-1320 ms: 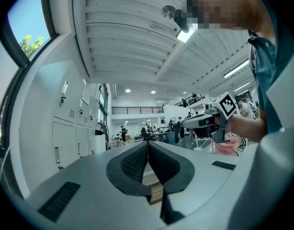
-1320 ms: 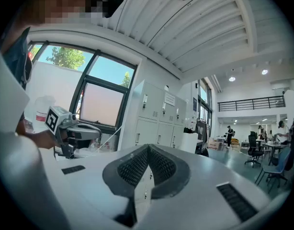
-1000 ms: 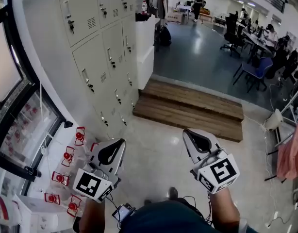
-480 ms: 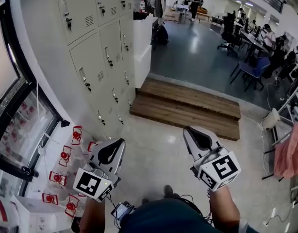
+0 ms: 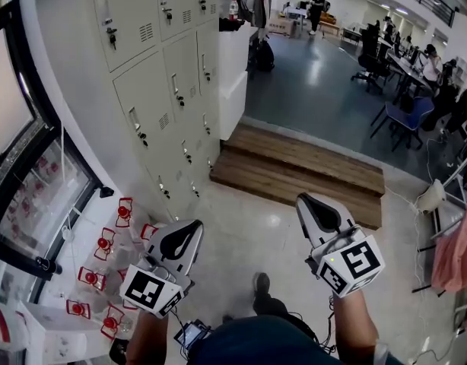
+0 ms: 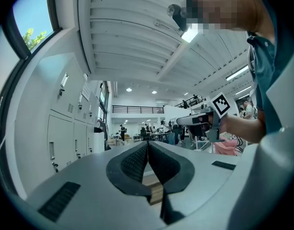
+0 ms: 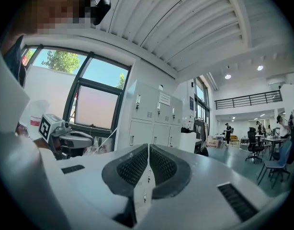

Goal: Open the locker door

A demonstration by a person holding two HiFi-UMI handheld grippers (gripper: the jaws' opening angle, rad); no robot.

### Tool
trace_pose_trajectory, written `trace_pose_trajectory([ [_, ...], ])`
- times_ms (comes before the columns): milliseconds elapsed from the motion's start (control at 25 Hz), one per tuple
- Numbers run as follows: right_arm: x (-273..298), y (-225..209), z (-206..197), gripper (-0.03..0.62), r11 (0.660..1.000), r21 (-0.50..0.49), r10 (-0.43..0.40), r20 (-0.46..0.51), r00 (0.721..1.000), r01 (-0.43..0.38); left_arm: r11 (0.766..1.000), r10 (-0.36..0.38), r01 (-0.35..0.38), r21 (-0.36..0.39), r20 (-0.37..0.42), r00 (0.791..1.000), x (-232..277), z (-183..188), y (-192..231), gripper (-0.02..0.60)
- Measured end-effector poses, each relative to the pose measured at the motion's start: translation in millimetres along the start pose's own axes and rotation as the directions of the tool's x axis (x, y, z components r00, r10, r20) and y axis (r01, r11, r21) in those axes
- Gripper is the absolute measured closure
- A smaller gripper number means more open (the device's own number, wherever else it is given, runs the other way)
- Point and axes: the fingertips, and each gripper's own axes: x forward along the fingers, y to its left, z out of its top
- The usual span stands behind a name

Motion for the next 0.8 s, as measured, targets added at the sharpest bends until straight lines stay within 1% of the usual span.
trace_pose_trajectory([
  [120,21,-19,-1,0.557,1.000,0.004,0.016,0.016,1.000,-0.016,1.000,0.018,-0.018,0.008,-0.014,1.000,17,-5,11,0.565],
  [320,68,-53,-12,0.557,0.997,0.015,0.072,0.022,0.997,-0.072,0.998,0.054,-0.054,0.018,-0.053,0.997,58,-18,37,0.565],
  [520,114,-103,-26,0.557,0.992,0.031,0.125,0.007,0.992,-0.125,0.996,0.084,-0.083,0.019,-0.082,0.993,120,-31,60,0.565],
  [800,174,-184,-31,0.557,0.983,0.042,0.180,0.021,0.983,-0.180,0.991,0.133,-0.131,0.031,-0.076,0.988,211,-32,88,0.565],
])
